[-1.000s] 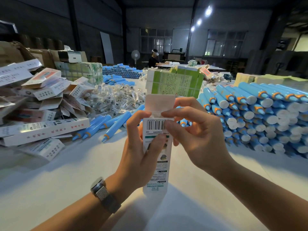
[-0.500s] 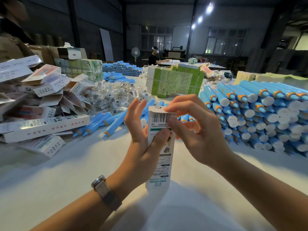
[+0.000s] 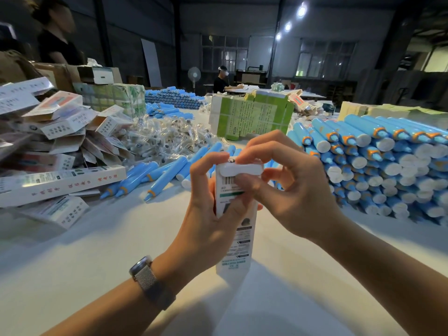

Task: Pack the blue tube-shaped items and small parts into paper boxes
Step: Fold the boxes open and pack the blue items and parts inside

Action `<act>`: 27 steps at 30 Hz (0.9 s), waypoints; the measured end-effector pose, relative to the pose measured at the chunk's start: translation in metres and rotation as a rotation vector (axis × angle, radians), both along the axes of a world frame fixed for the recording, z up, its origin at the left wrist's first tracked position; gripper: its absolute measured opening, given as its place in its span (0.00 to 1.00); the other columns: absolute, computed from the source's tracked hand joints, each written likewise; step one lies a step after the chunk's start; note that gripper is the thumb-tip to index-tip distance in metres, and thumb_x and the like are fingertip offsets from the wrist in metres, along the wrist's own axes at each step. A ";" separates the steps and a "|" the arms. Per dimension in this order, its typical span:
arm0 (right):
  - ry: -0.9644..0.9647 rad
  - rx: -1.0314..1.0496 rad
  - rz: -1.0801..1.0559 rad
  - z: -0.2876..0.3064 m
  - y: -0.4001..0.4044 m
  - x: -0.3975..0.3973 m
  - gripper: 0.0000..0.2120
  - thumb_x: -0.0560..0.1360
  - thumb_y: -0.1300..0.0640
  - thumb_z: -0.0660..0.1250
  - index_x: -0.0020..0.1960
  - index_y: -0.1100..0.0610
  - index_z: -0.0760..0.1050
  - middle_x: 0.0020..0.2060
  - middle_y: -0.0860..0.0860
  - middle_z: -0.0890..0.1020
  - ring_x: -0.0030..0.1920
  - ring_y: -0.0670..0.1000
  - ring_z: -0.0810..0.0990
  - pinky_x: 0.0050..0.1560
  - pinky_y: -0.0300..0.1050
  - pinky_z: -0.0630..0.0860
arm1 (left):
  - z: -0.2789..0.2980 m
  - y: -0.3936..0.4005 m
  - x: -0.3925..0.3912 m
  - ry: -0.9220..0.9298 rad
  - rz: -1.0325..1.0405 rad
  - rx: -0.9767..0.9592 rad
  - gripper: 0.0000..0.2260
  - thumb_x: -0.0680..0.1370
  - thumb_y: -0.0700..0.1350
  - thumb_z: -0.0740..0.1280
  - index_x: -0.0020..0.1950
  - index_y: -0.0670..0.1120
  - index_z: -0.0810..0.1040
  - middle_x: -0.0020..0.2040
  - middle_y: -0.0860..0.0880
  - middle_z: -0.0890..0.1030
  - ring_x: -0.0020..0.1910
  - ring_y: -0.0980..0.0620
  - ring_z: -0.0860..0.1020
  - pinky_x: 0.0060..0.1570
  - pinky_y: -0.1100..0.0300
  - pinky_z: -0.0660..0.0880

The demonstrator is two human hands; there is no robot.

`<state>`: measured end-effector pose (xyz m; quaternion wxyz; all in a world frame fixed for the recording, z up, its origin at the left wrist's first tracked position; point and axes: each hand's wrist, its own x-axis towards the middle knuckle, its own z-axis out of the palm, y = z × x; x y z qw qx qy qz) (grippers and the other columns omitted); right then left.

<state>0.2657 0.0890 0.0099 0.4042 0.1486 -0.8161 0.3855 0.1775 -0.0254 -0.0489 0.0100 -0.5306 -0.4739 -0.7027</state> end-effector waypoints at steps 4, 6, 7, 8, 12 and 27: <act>-0.041 -0.066 0.025 0.002 0.001 -0.001 0.09 0.70 0.63 0.73 0.47 0.53 0.81 0.47 0.47 0.77 0.47 0.57 0.79 0.39 0.62 0.75 | 0.003 -0.001 0.000 -0.025 -0.022 -0.011 0.28 0.78 0.38 0.64 0.64 0.69 0.62 0.50 0.48 0.82 0.40 0.51 0.83 0.40 0.61 0.79; -0.058 -0.123 0.045 0.005 0.000 0.000 0.08 0.69 0.64 0.73 0.44 0.52 0.81 0.45 0.46 0.77 0.47 0.56 0.79 0.39 0.64 0.74 | 0.003 0.000 -0.001 -0.025 -0.028 -0.014 0.28 0.78 0.38 0.65 0.63 0.71 0.63 0.48 0.45 0.82 0.39 0.49 0.82 0.40 0.60 0.79; -0.064 -0.154 0.058 0.006 -0.001 0.000 0.08 0.68 0.64 0.73 0.43 0.52 0.82 0.45 0.46 0.77 0.47 0.55 0.79 0.38 0.65 0.75 | 0.003 0.000 -0.001 -0.033 -0.036 -0.021 0.28 0.78 0.38 0.65 0.64 0.71 0.64 0.48 0.44 0.81 0.39 0.46 0.82 0.40 0.57 0.81; -0.069 -0.184 0.073 0.007 -0.002 0.000 0.08 0.68 0.65 0.73 0.42 0.53 0.82 0.44 0.46 0.77 0.46 0.54 0.78 0.37 0.66 0.75 | 0.003 0.001 -0.001 -0.048 -0.052 -0.027 0.29 0.78 0.37 0.66 0.64 0.70 0.64 0.48 0.43 0.81 0.39 0.42 0.82 0.41 0.53 0.82; -0.057 -0.176 0.057 0.006 -0.007 0.000 0.05 0.67 0.63 0.74 0.41 0.55 0.82 0.43 0.46 0.76 0.47 0.58 0.77 0.38 0.61 0.72 | 0.003 0.004 0.000 -0.061 -0.111 0.018 0.32 0.73 0.37 0.72 0.64 0.68 0.66 0.53 0.52 0.84 0.44 0.52 0.84 0.44 0.57 0.81; 0.059 0.111 -0.109 0.007 -0.003 0.000 0.04 0.71 0.62 0.73 0.45 0.55 0.81 0.43 0.47 0.81 0.46 0.47 0.81 0.41 0.45 0.76 | -0.001 0.010 -0.001 -0.052 0.006 0.011 0.36 0.67 0.39 0.74 0.65 0.67 0.63 0.53 0.56 0.82 0.40 0.52 0.83 0.39 0.59 0.79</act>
